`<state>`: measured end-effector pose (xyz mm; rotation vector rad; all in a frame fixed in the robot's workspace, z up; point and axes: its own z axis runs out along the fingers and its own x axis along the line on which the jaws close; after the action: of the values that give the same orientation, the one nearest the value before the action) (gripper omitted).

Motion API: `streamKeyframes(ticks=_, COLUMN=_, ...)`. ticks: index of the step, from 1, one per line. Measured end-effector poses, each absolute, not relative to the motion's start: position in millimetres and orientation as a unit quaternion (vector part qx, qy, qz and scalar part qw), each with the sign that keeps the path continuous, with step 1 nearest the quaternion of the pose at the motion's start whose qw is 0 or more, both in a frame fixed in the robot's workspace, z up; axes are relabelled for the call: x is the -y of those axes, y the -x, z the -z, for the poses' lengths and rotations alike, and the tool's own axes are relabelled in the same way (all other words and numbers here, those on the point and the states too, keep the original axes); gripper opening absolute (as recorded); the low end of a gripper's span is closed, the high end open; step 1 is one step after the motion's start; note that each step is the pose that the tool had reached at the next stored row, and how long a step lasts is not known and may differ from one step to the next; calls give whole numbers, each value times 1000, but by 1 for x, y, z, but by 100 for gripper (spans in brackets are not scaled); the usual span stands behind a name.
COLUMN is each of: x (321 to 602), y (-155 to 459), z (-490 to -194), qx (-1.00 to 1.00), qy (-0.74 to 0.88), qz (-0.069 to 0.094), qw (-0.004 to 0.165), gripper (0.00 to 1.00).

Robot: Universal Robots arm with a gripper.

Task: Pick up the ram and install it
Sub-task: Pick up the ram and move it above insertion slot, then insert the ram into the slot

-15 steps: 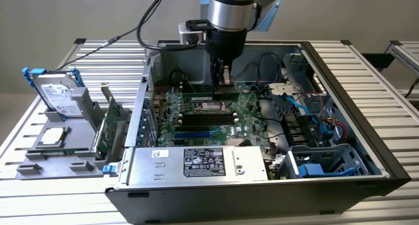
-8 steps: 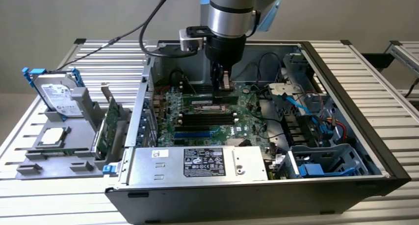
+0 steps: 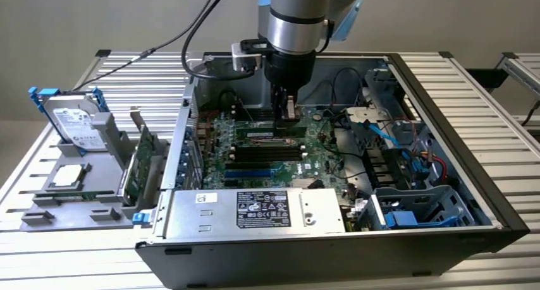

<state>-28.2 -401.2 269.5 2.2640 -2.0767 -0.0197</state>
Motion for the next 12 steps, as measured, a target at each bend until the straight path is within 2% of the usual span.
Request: streamKeyframes(ticks=12, x=401, y=28, z=-269, qx=676, qy=-736, qz=7, qw=35, gripper=14)
